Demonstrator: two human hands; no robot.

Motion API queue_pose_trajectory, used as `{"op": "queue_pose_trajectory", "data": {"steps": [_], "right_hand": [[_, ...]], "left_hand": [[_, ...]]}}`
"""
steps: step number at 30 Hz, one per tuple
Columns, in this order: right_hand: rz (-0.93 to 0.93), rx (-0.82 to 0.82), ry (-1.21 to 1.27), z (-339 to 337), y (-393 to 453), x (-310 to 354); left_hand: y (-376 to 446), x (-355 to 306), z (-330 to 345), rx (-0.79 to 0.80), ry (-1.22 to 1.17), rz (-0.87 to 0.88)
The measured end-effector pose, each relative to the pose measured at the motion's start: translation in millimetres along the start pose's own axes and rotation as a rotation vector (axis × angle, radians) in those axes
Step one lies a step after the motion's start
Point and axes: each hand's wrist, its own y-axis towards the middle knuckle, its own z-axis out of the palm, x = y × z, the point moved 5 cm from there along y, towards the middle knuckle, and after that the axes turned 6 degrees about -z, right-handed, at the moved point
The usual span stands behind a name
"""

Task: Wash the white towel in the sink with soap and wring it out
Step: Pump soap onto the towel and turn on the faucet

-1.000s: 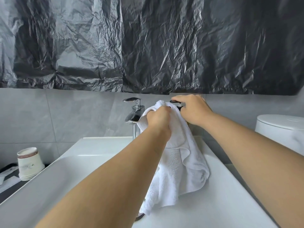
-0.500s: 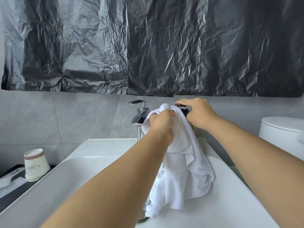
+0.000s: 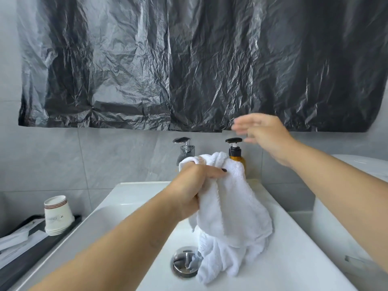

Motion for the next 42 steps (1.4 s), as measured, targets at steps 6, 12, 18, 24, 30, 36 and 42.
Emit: {"op": "queue_pose_trajectory", "data": {"steps": [6,12,18,24,30,36,42], "right_hand": [[0.207,0.373,0.197,52.2,-57.9,31.3],[0.328,0.395,0.582,90.7,-101.4,80.9],[0.456,0.475,0.744,113.4,-127.6,74.5],[0.421,0.471,0.469,91.5,-113.4,52.2],[0.273,0.108,0.373,70.2,-92.0,39.2],[-0.050,-0.228,-0.030,75.2,-90.8,31.5],[0.081,-0.293,-0.115,80.3,-92.1,-14.0]], "left_hand": [[-64.0,-71.1,5.3,0.152,0.243,0.145],[-116.8,-110.3,5.1,0.224,0.416,0.097],[-133.8,-102.1,-32.0,0.050,0.468,0.035],[-128.0,-77.9,-75.1,-0.053,0.469,-0.081],[-90.1,-23.4,-88.6,-0.038,0.464,-0.055],[-63.5,34.4,-81.3,0.167,0.488,-0.163],[-51.4,22.5,-85.1,0.005,0.151,0.047]]}}
